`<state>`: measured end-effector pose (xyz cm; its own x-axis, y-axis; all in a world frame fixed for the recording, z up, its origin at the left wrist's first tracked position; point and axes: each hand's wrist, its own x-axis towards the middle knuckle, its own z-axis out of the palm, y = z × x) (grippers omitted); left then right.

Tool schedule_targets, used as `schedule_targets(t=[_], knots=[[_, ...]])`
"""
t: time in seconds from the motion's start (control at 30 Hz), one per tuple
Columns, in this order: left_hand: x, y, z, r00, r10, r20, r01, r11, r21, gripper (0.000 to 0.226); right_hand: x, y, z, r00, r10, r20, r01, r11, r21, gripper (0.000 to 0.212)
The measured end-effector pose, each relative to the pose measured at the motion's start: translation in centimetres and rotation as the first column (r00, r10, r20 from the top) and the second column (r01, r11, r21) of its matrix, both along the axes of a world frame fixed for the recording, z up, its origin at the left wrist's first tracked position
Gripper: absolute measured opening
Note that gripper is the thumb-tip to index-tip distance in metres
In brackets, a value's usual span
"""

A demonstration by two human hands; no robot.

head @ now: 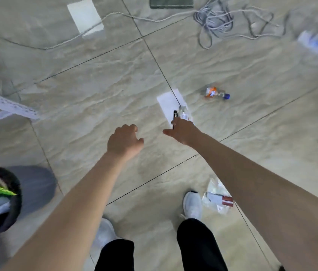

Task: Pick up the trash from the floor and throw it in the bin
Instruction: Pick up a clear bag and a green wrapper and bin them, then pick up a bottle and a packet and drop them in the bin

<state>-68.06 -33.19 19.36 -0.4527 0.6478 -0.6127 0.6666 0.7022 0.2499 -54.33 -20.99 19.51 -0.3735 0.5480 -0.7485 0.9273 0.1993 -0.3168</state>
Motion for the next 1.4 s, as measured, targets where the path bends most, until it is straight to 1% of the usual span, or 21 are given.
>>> schedule_targets(t=[0.13,0.27,0.37,0.43,0.57,0.67,0.73,0.8,0.83,0.87,0.93,1.0,1.07,1.13,1.23,1.27,1.3,1.37,1.4], knots=[[7.2,6.0,-1.6,0.989,-0.147,0.015,0.147,0.988,-0.042,0.048,9.0,4.2,-1.6,0.987,-0.158,-0.002,0.158,0.987,-0.031,0.057],[13.3,10.7,-2.9,0.97,-0.239,0.038,0.242,0.966,-0.091,0.049,16.7,6.9,-3.1,0.96,-0.277,0.051,0.28,0.956,-0.087,0.058],[16.2,13.3,-3.9,0.95,-0.309,0.038,0.311,0.945,-0.104,0.047,20.6,8.3,-4.1,0.933,-0.352,0.078,0.359,0.926,-0.116,0.055],[16.9,14.4,-4.9,0.954,-0.297,0.042,0.3,0.947,-0.117,0.045,21.8,8.8,-5.0,0.923,-0.377,0.083,0.385,0.914,-0.126,0.053],[16.6,15.9,-8.5,0.983,-0.144,0.113,0.161,0.974,-0.16,0.048,21.8,9.9,-8.3,0.903,-0.421,0.083,0.43,0.889,-0.158,0.053],[15.7,17.0,-12.6,0.981,0.055,0.187,-0.011,0.974,-0.228,0.055,21.1,10.5,-11.8,0.889,-0.448,0.09,0.457,0.874,-0.163,0.052],[14.9,18.2,-17.0,0.954,0.202,0.221,-0.138,0.951,-0.276,0.066,20.4,11.1,-16.3,0.875,-0.474,0.095,0.484,0.86,-0.165,0.053],[14.2,18.9,-18.8,0.908,0.319,0.27,-0.235,0.924,-0.301,0.075,20.4,11.4,-18.0,0.88,-0.467,0.088,0.475,0.865,-0.162,0.055],[13.9,19.1,-21.6,0.885,0.365,0.288,-0.272,0.909,-0.315,0.078,20.5,11.4,-20.8,0.873,-0.479,0.092,0.488,0.859,-0.156,0.056],[13.7,19.4,-24.3,0.876,0.397,0.274,-0.305,0.896,-0.324,0.082,20.7,11.6,-23.4,0.869,-0.483,0.111,0.494,0.859,-0.134,0.056],[13.5,19.5,-28.3,0.866,0.433,0.251,-0.346,0.88,-0.325,0.094,21.5,11.3,-27.5,0.872,-0.468,0.145,0.482,0.871,-0.091,0.057],[13.2,19.7,-31.7,0.854,0.462,0.24,-0.384,0.871,-0.307,0.104,22.6,10.9,-30.9,0.883,-0.432,0.182,0.442,0.897,-0.015,0.06],[13.2,19.9,-34.0,0.848,0.487,0.21,-0.424,0.861,-0.281,0.11,23.8,10.4,-33.3,0.91,-0.345,0.231,0.342,0.938,0.056,0.066],[13.3,20.2,-36.0,0.849,0.494,0.189,-0.434,0.854,-0.286,0.116,25.0,9.9,-35.3,0.931,-0.242,0.274,0.227,0.97,0.087,0.074],[14.0,21.0,-37.8,0.882,0.44,0.167,-0.386,0.879,-0.279,0.122,25.9,8.8,-37.5,0.938,-0.17,0.303,0.119,0.977,0.179,0.081],[14.3,21.4,-38.3,0.878,0.441,0.188,-0.385,0.883,-0.269,0.122,25.9,8.4,-38.1,0.937,-0.161,0.31,0.091,0.969,0.23,0.079],[14.7,21.9,-38.8,0.853,0.468,0.233,-0.413,0.876,-0.251,0.119,25.9,8.0,-38.7,0.937,-0.162,0.308,0.074,0.957,0.279,0.074],[15.3,22.5,-39.7,0.763,0.554,0.333,-0.517,0.832,-0.201,0.104,25.7,7.2,-39.5,0.942,-0.167,0.29,0.071,0.947,0.314,0.062],[15.5,22.4,-39.9,0.731,0.585,0.352,-0.563,0.808,-0.175,0.095,25.5,6.9,-39.6,0.947,-0.17,0.272,0.08,0.947,0.312,0.056]])
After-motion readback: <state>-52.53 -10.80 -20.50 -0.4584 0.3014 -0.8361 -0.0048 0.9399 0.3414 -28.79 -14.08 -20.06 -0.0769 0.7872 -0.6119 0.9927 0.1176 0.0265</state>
